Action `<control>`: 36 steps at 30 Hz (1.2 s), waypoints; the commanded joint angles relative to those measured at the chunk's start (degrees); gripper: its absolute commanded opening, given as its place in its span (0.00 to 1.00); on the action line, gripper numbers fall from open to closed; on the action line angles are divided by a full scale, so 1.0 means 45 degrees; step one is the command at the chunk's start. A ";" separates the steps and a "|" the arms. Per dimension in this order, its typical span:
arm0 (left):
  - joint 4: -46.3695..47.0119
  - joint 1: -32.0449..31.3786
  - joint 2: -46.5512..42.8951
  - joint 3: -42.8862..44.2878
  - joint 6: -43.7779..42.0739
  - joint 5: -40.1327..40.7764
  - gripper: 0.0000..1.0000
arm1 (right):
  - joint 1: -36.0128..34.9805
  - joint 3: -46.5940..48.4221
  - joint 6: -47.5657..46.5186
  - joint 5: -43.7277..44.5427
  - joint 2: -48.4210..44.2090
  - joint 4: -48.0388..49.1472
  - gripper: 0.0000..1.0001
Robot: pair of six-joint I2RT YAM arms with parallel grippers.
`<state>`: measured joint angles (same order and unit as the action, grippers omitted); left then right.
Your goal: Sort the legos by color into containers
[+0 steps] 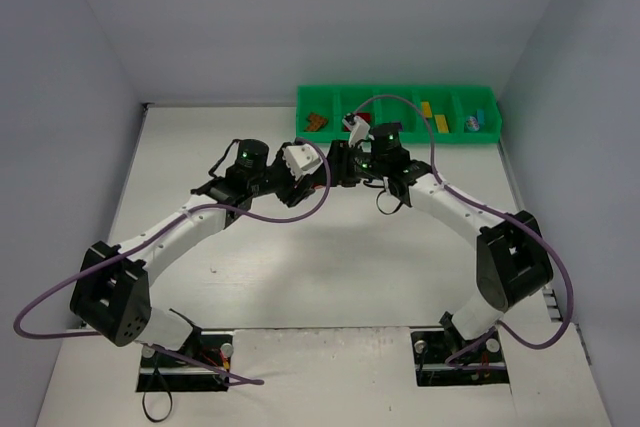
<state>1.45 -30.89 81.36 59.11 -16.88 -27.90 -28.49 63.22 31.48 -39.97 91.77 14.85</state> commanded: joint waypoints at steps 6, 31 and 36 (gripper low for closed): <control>0.1103 0.0068 -0.0366 0.0106 0.0139 -0.0109 0.19 | 0.0003 0.0228 -0.0277 0.0247 -0.0080 0.0821 0.01; 0.0341 0.0889 0.0064 -0.0343 0.1544 -0.0128 0.15 | 0.2093 0.2355 -0.3517 0.2158 -0.0277 -0.1736 0.00; 0.1061 0.0870 -0.0482 -0.0323 0.3026 0.0262 0.15 | 0.2073 0.4070 -0.5312 0.5592 0.1479 -0.1582 0.00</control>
<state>0.21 -26.92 83.29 56.34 -8.38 -27.55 -19.18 75.94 14.55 -26.22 94.59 4.89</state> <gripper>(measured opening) 0.514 0.341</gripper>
